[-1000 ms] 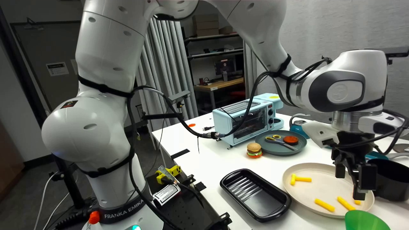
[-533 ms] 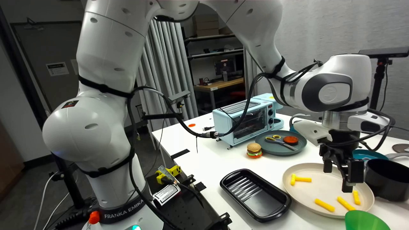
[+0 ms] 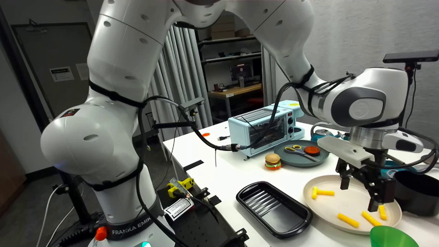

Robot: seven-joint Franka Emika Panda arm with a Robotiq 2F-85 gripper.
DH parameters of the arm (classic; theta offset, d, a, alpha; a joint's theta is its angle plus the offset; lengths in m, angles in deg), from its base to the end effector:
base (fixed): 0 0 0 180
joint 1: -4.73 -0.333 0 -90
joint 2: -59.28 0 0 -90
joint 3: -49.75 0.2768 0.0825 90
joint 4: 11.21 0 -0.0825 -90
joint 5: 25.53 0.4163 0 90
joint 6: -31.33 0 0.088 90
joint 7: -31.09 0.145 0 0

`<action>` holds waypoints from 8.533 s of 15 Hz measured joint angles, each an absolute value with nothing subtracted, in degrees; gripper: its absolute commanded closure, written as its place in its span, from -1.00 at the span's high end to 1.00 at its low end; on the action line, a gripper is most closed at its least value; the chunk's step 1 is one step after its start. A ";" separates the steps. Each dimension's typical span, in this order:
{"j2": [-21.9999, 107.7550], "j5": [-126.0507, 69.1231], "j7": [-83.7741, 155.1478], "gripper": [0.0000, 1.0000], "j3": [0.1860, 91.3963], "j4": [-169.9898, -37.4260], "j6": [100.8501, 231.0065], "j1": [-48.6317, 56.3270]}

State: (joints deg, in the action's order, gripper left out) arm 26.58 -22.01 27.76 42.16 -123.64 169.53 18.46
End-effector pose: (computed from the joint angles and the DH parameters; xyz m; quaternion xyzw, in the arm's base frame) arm 0.5535 -0.2205 0.0753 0.9833 -0.1716 -0.0597 0.0045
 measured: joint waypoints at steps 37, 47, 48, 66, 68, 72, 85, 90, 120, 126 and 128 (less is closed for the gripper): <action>18.90 -21.02 29.86 0.75 47.27 -117.16 168.07 14.85; 16.77 -21.02 34.31 0.18 47.01 -116.00 168.96 13.49; 16.53 -21.02 34.49 -0.12 46.94 -115.90 168.96 13.49; 20.20 -21.04 35.73 -0.94 43.28 -118.42 168.65 13.67; 22.85 -21.05 35.73 -0.94 42.08 -120.64 168.65 13.77; 28.08 -21.12 35.73 -0.94 39.49 -125.29 168.65 14.31; 34.42 -21.13 35.73 -0.94 33.26 -130.26 168.65 19.91; 34.39 -21.33 35.73 0.20 33.12 -130.18 168.65 20.12; 20.65 -11.44 80.35 0.89 36.49 -116.78 168.62 14.53; 17.09 -11.45 88.27 0.89 36.44 -114.14 170.37 13.90; 16.05 -11.55 90.29 0.89 36.31 -113.46 171.22 13.48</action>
State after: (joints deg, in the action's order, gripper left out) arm 16.05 -11.55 90.29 36.31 -113.46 171.22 13.48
